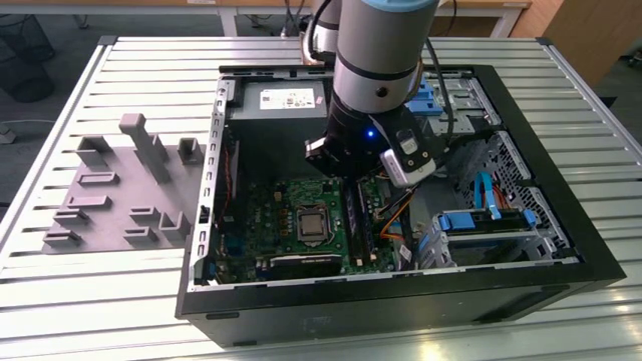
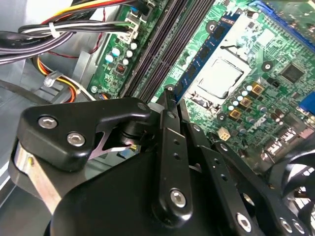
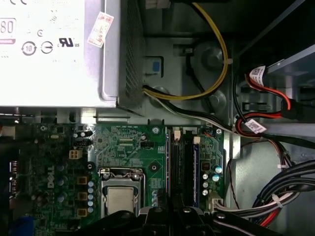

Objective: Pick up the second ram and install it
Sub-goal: 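Insert the second ram into the second slot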

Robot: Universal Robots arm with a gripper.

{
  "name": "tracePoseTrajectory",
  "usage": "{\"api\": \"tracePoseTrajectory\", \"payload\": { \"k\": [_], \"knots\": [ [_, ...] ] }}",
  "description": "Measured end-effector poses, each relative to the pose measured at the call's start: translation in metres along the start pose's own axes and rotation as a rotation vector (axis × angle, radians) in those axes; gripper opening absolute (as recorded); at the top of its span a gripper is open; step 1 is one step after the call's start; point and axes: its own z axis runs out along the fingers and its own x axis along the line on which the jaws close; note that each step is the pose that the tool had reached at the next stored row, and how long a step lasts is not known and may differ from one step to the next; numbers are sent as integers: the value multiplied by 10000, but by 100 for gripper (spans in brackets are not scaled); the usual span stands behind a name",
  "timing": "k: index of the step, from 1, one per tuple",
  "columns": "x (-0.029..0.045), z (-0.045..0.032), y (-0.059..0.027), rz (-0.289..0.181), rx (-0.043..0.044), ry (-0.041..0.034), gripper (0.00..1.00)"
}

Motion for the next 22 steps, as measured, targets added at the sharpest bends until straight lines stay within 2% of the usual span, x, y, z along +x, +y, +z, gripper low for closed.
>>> {"api": "tracePoseTrajectory", "payload": {
  "k": [7, 14, 22],
  "knots": [
    [-45, 119, -18, 29, 0, -1, 14],
    [-65, 150, -20, 78, -15, -3, 14],
    [-91, 279, -38, 119, -17, -3, 14]
  ]
}}
